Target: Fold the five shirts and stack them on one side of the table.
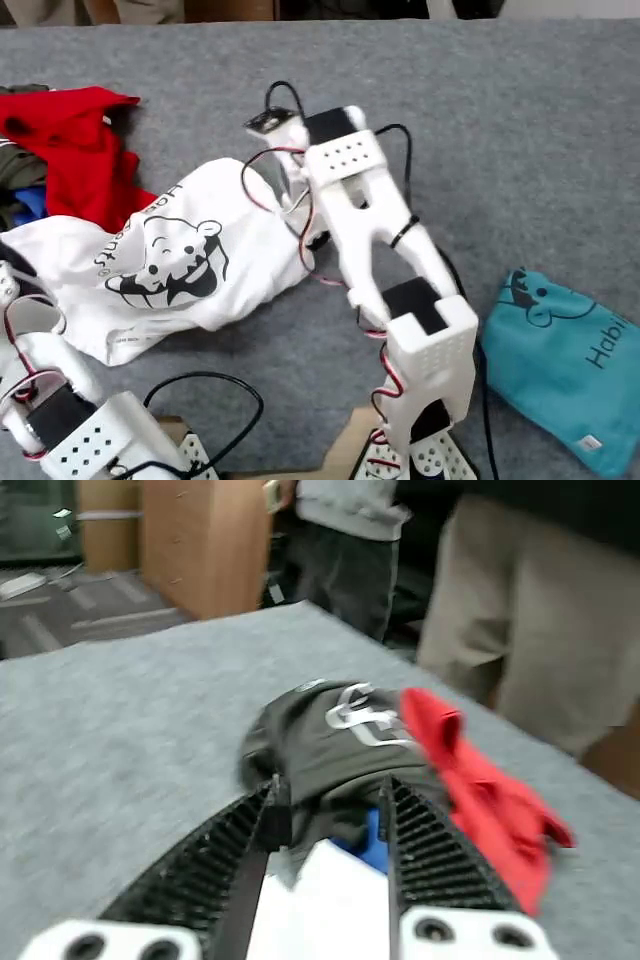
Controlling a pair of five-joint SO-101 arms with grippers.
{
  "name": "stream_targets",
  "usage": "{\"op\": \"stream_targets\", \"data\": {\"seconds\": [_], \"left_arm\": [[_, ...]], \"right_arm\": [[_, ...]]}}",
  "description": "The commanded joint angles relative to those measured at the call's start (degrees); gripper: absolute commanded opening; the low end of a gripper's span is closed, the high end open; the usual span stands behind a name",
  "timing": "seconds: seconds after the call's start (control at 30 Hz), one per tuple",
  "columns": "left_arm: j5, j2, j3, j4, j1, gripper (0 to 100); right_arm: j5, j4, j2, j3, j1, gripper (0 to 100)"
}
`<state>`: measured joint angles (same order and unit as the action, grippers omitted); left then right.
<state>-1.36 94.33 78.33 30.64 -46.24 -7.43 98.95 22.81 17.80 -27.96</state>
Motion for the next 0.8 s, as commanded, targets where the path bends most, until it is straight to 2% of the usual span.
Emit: {"op": "stream_targets", "data": {"seconds": [0.0,0.33,0.47,0.63,0.77], "left_arm": [[0.18,0.22,-4.66,-0.62,3.69,16],[0.53,0.13,-2.29,-0.09,8.7,16],[3.87,0.13,1.93,-0.09,15.65,16],[5.36,0.13,3.34,-1.85,23.3,16],[5.36,0.13,2.11,-2.02,26.64,16]], "right_arm": [[2.99,1.14,-3.65,5.49,-3.12,0.5],[4.66,3.08,-7.08,16.04,-7.16,0.5],[4.92,2.2,-4.88,16.04,-7.78,0.5],[6.95,3.08,-3.12,15.52,-4.26,0.5],[6.95,3.25,-3.12,14.99,-0.66,0.5]]}}
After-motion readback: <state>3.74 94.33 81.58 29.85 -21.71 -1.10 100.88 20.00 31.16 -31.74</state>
